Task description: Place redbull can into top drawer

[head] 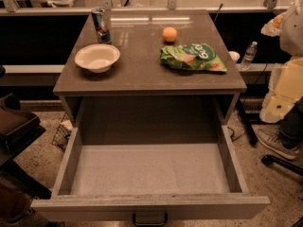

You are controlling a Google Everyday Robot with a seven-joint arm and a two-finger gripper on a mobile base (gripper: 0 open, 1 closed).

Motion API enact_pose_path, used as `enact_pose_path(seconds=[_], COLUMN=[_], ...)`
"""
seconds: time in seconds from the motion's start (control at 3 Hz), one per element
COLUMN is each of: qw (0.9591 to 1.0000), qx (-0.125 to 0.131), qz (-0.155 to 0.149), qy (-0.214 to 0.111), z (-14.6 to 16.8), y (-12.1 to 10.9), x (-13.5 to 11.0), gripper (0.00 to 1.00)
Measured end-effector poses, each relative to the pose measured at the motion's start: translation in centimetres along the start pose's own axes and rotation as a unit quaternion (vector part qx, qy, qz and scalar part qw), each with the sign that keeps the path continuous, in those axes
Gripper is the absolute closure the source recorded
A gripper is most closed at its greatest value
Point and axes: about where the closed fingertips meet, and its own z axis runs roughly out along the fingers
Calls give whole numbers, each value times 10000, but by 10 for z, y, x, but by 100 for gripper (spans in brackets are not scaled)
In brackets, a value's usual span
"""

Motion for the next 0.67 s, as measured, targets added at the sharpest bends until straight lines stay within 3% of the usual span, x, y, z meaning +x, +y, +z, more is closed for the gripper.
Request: enact_pose_path(seconds=[0.33,0.67], qw=[10000,9999], qx=[1,-46], qz=[0,-86], qy=[0,-87], z=[0,9], y=[0,-19], x=[0,-21], gripper=[0,0])
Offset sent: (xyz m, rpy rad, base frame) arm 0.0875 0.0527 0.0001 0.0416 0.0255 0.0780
